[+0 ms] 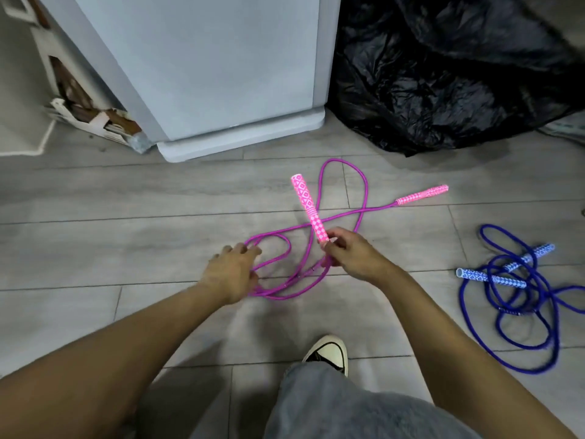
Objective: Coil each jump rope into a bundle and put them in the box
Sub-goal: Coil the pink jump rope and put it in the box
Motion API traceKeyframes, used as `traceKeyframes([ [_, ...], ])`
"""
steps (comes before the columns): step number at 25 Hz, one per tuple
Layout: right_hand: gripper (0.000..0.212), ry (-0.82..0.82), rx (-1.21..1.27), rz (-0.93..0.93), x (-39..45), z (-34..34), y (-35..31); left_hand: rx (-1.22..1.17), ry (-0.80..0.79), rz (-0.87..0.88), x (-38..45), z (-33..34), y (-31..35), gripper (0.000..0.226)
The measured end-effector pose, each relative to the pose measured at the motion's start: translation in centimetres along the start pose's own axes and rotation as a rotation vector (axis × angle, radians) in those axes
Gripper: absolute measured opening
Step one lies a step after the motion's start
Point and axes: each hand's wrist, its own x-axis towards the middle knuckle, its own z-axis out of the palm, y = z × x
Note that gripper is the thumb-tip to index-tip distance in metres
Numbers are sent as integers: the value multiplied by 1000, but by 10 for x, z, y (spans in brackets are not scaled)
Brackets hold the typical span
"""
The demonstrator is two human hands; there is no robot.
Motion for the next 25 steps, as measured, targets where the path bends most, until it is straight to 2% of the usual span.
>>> traceKeyframes([
  [2, 10, -31, -73, -77, -9, -2, -57, -105, 289, 66, -14, -53, 11, 52],
  [4, 18, -54, -159, -163, -23, 3, -115, -87, 554, 149, -40, -101, 15, 60],
  [6, 23, -88, -225, -233, -43, 18, -166, -34, 701, 188, -77, -136, 9, 67],
  [7, 25, -99, -203, -254, -52, 24, -185, -1, 722, 199, -93, -147, 4, 63],
  [9, 28, -104, -143, -302, -70, 37, -218, 78, 707, 202, -128, -159, -12, 37],
  [11, 25, -98, -104, -348, -86, 46, -244, 28, 676, 203, -161, -168, -32, 29],
  [14, 22, -105, -69, -384, -105, 48, -271, -208, 713, 149, -203, -176, -62, 25],
  [17, 23, -54, -153, -432, -121, 51, -297, -539, 851, -62, -222, -185, -104, 27],
  [20, 23, 14, -229, -445, -127, 47, -312, -833, 920, -302, -235, -196, -151, 28],
  [22, 22, 103, -212, -437, -127, 45, -321, -960, 874, -239, -250, -196, -165, 16],
  [25, 22, 182, -76, -462, -126, 55, -352, -1333, 586, 23, -274, -191, -159, 32],
])
